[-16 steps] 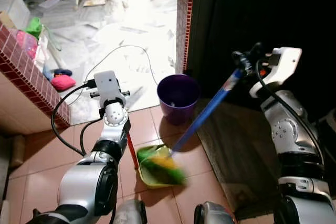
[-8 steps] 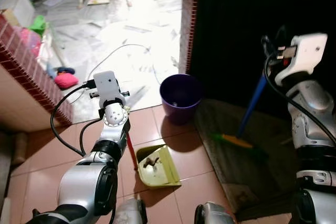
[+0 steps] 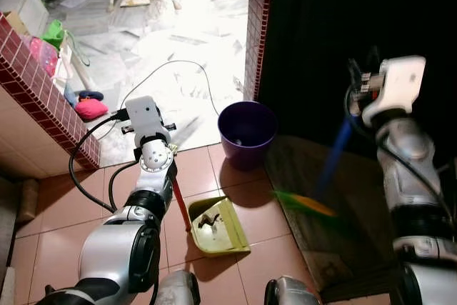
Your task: Sweep floor
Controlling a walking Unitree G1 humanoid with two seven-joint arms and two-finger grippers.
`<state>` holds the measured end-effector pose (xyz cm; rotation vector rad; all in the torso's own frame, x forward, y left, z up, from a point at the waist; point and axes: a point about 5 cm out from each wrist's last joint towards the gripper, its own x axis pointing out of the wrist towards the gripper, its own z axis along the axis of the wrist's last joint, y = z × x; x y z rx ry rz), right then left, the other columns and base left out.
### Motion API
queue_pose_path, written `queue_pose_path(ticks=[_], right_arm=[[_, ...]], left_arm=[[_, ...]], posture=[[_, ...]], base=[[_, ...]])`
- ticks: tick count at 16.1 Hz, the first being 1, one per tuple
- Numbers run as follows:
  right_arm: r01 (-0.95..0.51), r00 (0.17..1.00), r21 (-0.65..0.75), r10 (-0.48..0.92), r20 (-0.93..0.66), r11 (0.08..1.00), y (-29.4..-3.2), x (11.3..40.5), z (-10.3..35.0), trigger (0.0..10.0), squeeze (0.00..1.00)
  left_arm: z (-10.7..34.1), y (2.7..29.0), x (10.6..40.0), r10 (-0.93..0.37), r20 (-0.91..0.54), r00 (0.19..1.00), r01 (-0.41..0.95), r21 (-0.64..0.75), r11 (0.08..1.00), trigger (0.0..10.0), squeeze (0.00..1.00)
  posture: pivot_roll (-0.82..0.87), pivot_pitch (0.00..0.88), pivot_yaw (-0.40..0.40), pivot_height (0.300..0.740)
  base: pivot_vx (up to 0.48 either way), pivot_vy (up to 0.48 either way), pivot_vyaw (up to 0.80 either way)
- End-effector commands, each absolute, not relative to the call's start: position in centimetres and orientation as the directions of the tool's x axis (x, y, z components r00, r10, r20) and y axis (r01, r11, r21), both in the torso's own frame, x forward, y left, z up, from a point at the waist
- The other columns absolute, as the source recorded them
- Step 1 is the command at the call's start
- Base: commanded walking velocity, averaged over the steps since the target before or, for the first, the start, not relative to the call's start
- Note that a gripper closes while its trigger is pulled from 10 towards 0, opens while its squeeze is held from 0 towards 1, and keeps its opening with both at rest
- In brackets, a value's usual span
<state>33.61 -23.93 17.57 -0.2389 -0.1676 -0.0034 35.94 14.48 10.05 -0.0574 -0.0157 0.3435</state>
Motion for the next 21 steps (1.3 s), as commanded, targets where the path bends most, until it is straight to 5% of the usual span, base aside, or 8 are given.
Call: queue_pose_path(ticks=[1,4,10,17,21], right_arm=[[0.04,0.988,-0.268,0.003,0.157,0.963,-24.0,33.4,17.1,10.0,0.0],[0.024,1.0,-0.035,-0.024,-0.003,0.999,-20.8,31.3,11.0,10.0,0.0],[-0.079,0.991,0.02,0.081,-0.108,0.997,-15.7,29.6,7.1,10.0,0.0],[0.022,0.982,0.083,-0.006,-0.19,0.996,-16.7,29.4,5.6,10.0,0.0],[0.013,0.983,0.079,0.002,-0.186,0.997,-16.9,29.4,5.4,10.0,0.0]], left_arm=[[12.1,14.6,36.7,0.348,0.088,0.933,-0.341,-0.091,0.936,10.0,0.0],[13.2,15.5,36.9,0.358,0.131,0.925,-0.34,-0.141,0.93,10.0,0.0],[15.7,18.7,36.5,0.444,0.246,0.862,-0.406,-0.191,0.894,10.0,0.0],[15.1,20.7,34.4,0.4,0.224,0.888,-0.355,-0.217,0.909,10.0,0.0],[15.7,21.4,33.9,0.422,0.153,0.894,-0.347,-0.361,0.866,10.0,0.0]], posture=[[-0.24,0.0,0.04,0.74],[-0.2,0.0,0.05,0.74],[-0.15,0.0,0.058,0.74],[-0.13,0.0,0.082,0.74],[-0.13,0.0,0.072,0.74]], base=[[0.0,0.0,0.0],[0.0,0.0,0.0],[0.0,0.0,0.0],[0.0,0.0,0.0],[0.0,0.0,0.0]])
